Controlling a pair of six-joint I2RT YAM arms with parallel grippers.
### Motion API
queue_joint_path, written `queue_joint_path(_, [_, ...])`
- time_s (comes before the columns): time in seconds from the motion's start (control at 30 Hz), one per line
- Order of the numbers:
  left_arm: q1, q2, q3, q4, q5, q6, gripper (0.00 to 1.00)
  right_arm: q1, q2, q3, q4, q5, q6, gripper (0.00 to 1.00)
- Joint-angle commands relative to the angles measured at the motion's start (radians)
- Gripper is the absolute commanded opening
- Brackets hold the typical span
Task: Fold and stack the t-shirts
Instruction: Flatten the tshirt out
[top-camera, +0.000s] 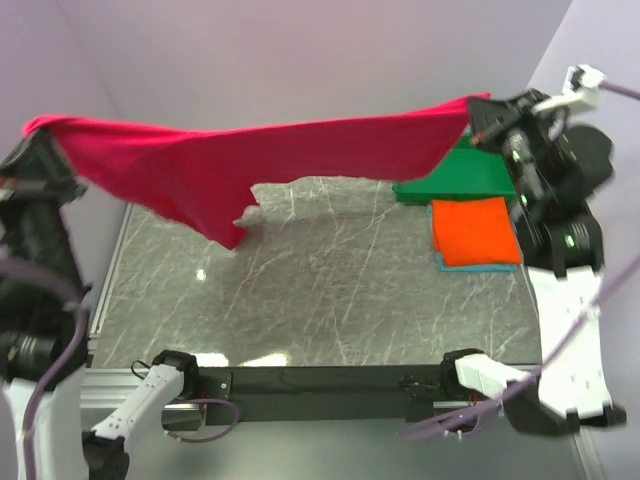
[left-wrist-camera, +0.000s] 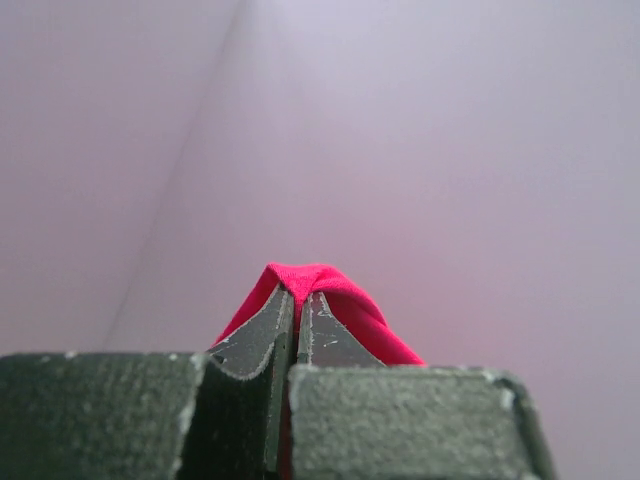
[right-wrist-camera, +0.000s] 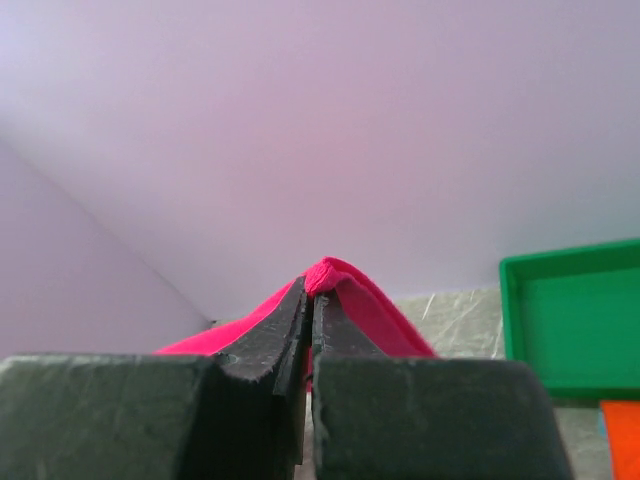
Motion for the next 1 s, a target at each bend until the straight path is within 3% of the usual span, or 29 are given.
queue_joint_path(0.0, [0.007, -0.088, 0.050, 0.041, 0.019, 0.130, 0.01, -0.011, -0.115, -0.077, 0.044, 0.022, -0.089, 0.00])
queue_joint_path(0.1, [0.007, -0.116, 0.108, 0.021, 0.055, 0.184, 0.01, -0.012, -0.184, -0.102, 0.011, 0.017, -0.115, 0.00])
queue_joint_path(0.27, [0.007, -0.001, 0.289, -0.077, 0.108, 0.256, 0.01, -0.011, -0.212, -0.086, -0.039, 0.015, -0.149, 0.00])
queue_joint_path(0.4, [0.007, 0.084, 0.274, -0.039, 0.077, 0.355, 0.01, -0.012, -0.183, -0.083, -0.070, 0.002, -0.161, 0.00])
queue_joint_path(0.5, [0.007, 0.136, 0.188, -0.016, 0.066, 0.357, 0.01, -0.012, -0.166, -0.144, -0.056, -0.017, -0.161, 0.00])
queue_joint_path(0.73, [0.009, 0.246, -0.290, 0.192, 0.108, 0.262, 0.02, -0.011, -0.054, -0.391, 0.019, -0.046, -0.118, 0.00])
queue_joint_path(0.97, [0.055, 0.505, -0.568, 0.404, 0.101, 0.161, 0.02, -0.011, 0.214, -0.596, 0.221, 0.017, -0.094, 0.00])
